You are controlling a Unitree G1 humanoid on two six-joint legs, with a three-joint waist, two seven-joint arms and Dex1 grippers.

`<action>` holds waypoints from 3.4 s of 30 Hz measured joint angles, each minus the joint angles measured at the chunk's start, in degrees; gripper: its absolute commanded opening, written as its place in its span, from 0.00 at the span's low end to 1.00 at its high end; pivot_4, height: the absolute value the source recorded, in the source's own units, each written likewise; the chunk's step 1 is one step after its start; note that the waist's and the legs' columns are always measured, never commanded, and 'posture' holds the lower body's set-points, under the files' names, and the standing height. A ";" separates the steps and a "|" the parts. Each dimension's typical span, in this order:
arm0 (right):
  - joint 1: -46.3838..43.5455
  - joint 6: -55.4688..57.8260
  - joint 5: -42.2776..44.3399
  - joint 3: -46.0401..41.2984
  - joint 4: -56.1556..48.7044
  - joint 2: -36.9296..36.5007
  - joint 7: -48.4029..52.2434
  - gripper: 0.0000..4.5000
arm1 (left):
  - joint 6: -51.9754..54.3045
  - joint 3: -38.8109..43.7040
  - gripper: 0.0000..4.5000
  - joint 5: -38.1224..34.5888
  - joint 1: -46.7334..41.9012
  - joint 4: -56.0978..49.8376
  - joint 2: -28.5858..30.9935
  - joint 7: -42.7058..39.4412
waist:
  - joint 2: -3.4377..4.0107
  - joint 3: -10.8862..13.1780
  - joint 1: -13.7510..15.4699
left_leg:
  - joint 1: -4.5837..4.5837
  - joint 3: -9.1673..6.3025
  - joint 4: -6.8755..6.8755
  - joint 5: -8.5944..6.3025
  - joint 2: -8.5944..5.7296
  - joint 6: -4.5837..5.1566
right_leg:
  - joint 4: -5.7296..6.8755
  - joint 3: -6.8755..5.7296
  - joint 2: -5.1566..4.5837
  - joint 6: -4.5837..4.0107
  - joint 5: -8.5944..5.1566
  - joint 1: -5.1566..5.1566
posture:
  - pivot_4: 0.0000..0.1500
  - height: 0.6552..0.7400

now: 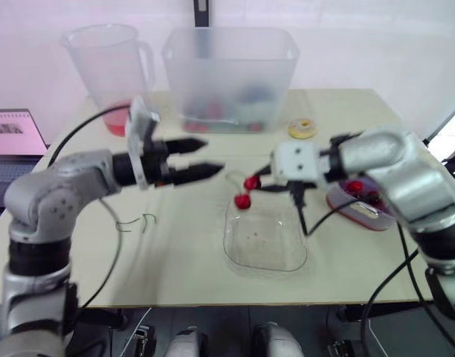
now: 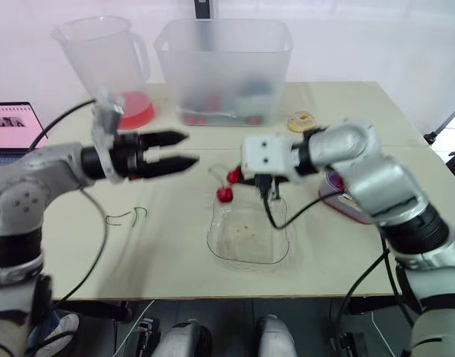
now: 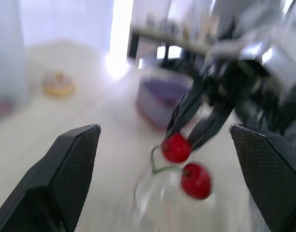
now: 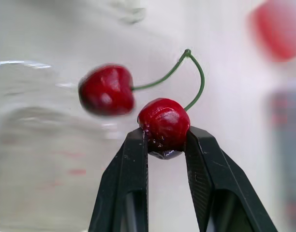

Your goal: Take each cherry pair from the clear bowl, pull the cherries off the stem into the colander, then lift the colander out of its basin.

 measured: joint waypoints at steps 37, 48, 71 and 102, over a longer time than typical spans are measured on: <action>1.30 -30.46 -20.30 -6.10 11.06 17.68 -32.54 0.14 | -15.18 -0.51 0.01 7.61 -11.20 11.50 -17.41 9.93 | -0.01 -0.01 0.27 | -0.02 0.06 0.12 0.01 0.01 -0.02 | 0.03 -0.09 0.02 0.00 0.00 0.07 | 1.00 0.39; 1.67 -29.51 -19.66 -6.10 10.13 17.95 -31.17 0.14 | -14.36 -0.27 0.01 5.78 -11.15 11.79 -17.40 10.72 | -0.01 -0.01 0.24 | -0.02 0.05 0.11 0.01 0.01 -0.02 | 0.03 -0.09 0.02 0.00 0.00 0.07 | 1.00 0.39; 2.44 -28.91 -19.11 -6.10 10.02 17.94 -28.84 0.14 | -12.62 1.12 0.46 2.79 -10.62 11.80 -17.05 12.33 | -0.01 -0.01 0.24 | -0.02 0.04 0.11 0.01 0.01 -0.02 | 0.03 -0.09 0.02 0.00 0.00 0.07 | 1.00 0.39; -0.33 32.10 39.67 -25.24 0.11 10.44 -15.71 0.99 | -7.11 -5.74 0.00 1.94 -6.65 8.38 -3.66 -10.06 | 0.04 0.01 0.20 | -0.01 -0.08 0.07 -0.01 0.04 0.01 | -0.01 -0.13 0.02 -0.02 0.01 0.11 | 1.00 0.39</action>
